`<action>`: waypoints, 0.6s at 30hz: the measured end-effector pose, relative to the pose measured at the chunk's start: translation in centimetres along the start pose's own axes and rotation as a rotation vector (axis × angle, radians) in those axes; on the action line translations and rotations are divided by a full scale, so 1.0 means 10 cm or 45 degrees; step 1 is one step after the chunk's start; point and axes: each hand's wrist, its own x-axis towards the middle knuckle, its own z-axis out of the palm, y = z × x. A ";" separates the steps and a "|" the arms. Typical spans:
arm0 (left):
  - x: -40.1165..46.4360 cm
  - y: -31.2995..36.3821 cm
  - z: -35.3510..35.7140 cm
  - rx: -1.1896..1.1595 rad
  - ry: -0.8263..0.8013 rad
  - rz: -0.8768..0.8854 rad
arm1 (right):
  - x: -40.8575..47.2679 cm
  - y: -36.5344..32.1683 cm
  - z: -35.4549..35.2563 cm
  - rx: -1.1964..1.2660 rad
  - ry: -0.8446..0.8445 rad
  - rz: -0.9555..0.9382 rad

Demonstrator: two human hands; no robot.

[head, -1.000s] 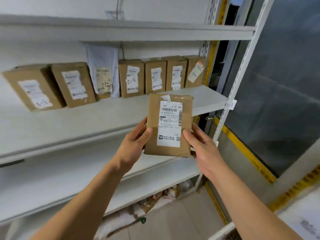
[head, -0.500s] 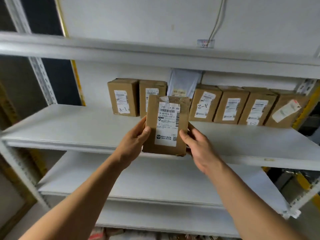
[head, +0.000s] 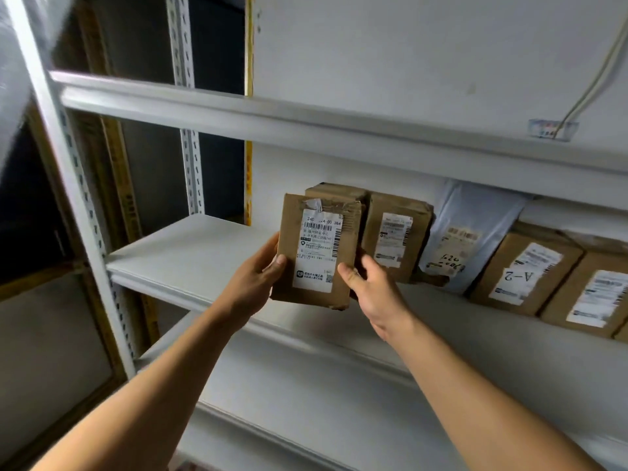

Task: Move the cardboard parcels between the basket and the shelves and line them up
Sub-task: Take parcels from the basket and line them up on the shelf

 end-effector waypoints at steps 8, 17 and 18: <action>0.74 -0.54 -1.10 0.011 0.009 -0.086 | 0.96 0.26 1.02 -0.033 0.059 -0.039; 1.52 -0.98 -1.85 0.032 -0.099 -0.149 | 1.72 0.51 1.67 -0.110 0.183 0.029; 1.60 -1.01 -1.86 0.044 -0.102 -0.159 | 1.78 0.56 1.67 -0.142 0.207 0.036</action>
